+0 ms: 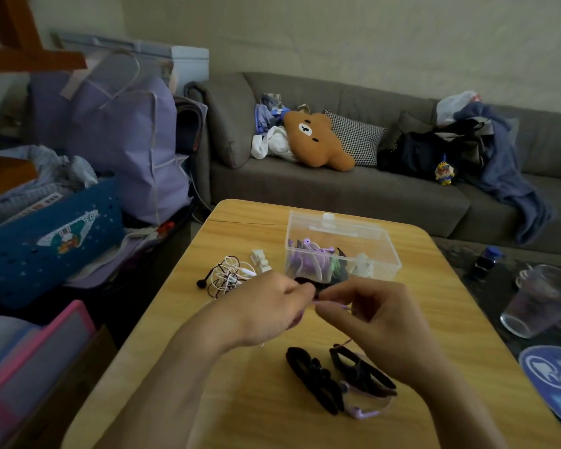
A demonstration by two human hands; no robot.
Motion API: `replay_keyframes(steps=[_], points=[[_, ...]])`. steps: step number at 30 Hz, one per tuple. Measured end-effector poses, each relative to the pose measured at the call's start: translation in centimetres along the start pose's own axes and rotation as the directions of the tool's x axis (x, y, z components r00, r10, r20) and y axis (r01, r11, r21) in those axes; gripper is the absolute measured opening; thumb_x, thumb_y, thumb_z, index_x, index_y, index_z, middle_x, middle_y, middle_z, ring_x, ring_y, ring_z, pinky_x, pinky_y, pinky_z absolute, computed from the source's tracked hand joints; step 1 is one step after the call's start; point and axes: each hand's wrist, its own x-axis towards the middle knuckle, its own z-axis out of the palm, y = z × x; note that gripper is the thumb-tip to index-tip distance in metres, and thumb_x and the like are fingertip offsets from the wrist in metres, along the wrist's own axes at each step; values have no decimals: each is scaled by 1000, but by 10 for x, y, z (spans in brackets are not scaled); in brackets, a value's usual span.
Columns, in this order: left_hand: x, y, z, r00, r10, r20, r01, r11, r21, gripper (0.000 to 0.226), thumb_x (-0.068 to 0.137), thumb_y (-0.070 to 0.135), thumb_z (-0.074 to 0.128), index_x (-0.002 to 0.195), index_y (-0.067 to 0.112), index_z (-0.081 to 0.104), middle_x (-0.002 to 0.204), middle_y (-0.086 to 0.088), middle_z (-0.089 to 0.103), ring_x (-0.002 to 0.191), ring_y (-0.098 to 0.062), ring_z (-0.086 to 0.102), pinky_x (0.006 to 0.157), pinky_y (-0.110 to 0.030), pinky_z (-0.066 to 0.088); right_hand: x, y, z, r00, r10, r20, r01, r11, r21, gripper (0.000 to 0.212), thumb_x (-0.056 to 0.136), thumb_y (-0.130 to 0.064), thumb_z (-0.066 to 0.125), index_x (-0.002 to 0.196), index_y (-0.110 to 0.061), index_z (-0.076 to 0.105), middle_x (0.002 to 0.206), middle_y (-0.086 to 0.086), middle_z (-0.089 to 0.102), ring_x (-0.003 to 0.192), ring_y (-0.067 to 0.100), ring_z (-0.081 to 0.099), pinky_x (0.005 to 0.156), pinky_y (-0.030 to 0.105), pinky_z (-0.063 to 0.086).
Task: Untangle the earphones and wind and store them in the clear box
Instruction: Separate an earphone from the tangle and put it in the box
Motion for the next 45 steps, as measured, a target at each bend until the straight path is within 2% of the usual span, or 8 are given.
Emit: replay_keyframes(steps=[6, 12, 22, 26, 29, 35, 40, 45], points=[[1, -2, -9, 998, -12, -68, -20, 889, -458, 48, 103, 34, 47, 58, 22, 37, 53, 5, 30, 49, -11, 26, 49, -18, 32, 3, 6, -15, 991, 132, 14, -132, 991, 2, 44, 66, -68, 57, 78, -29, 72, 60, -3, 62, 51, 6, 48, 54, 27, 42], [8, -9, -14, 961, -171, -216, -74, 594, -801, 56, 98, 25, 55, 44, 23, 38, 46, 7, 27, 40, -7, 22, 52, -21, 25, 3, 21, -22, 974, 226, -29, -227, 958, -176, 13, 86, -42, 71, 79, -32, 71, 62, -5, 64, 53, 6, 54, 54, 25, 44], [26, -36, -31, 823, -409, -395, -246, 370, -896, 44, 98, 29, 48, 56, 24, 35, 48, 8, 30, 39, -10, 22, 58, -30, 24, 7, 54, -43, 843, 498, -204, -537, 808, -244, 31, 98, -47, 54, 94, -21, 71, 80, -2, 69, 74, 14, 64, 59, 28, 47], [27, -34, -25, 845, -364, -393, -238, 403, -884, 37, 98, 22, 46, 62, 24, 37, 52, 7, 34, 43, -10, 27, 59, -30, 24, 7, 50, -43, 794, 547, -264, -521, 837, 166, 36, 101, -42, 50, 90, -13, 70, 81, 7, 74, 73, 25, 72, 75, 43, 61], [27, -30, -17, 861, -338, -381, -197, 468, -861, 38, 98, 21, 48, 61, 23, 38, 52, 6, 36, 43, -10, 29, 59, -30, 26, 6, 47, -44, 780, 513, -359, -439, 857, 271, 46, 104, -43, 42, 90, -9, 69, 85, 9, 73, 82, 24, 72, 77, 44, 60], [27, -26, -8, 879, -309, -364, -127, 584, -802, 36, 95, 20, 50, 62, 21, 38, 54, 1, 37, 45, -12, 29, 57, -31, 25, 3, 46, -52, 807, 536, -248, -470, 837, 281, 73, 102, -58, 25, 87, -4, 72, 88, 13, 72, 84, 27, 64, 69, 36, 48], [24, -25, -3, 932, -209, -297, -52, 732, -680, 39, 96, 23, 50, 59, 22, 39, 56, 1, 33, 49, -14, 26, 58, -32, 26, -1, 42, -57, 789, 500, -357, -504, 859, 89, 38, 99, -41, 55, 84, -11, 71, 87, 12, 71, 82, 25, 63, 70, 37, 47], [22, -19, 7, 948, -185, -258, 18, 842, -540, 57, 95, 20, 50, 40, 25, 37, 50, 4, 26, 49, -15, 19, 54, -31, 19, -2, 41, -56, 763, 646, -13, -641, 756, -133, 25, 90, -37, 71, 102, -16, 68, 91, 9, 71, 75, 17, 63, 59, 26, 47]])
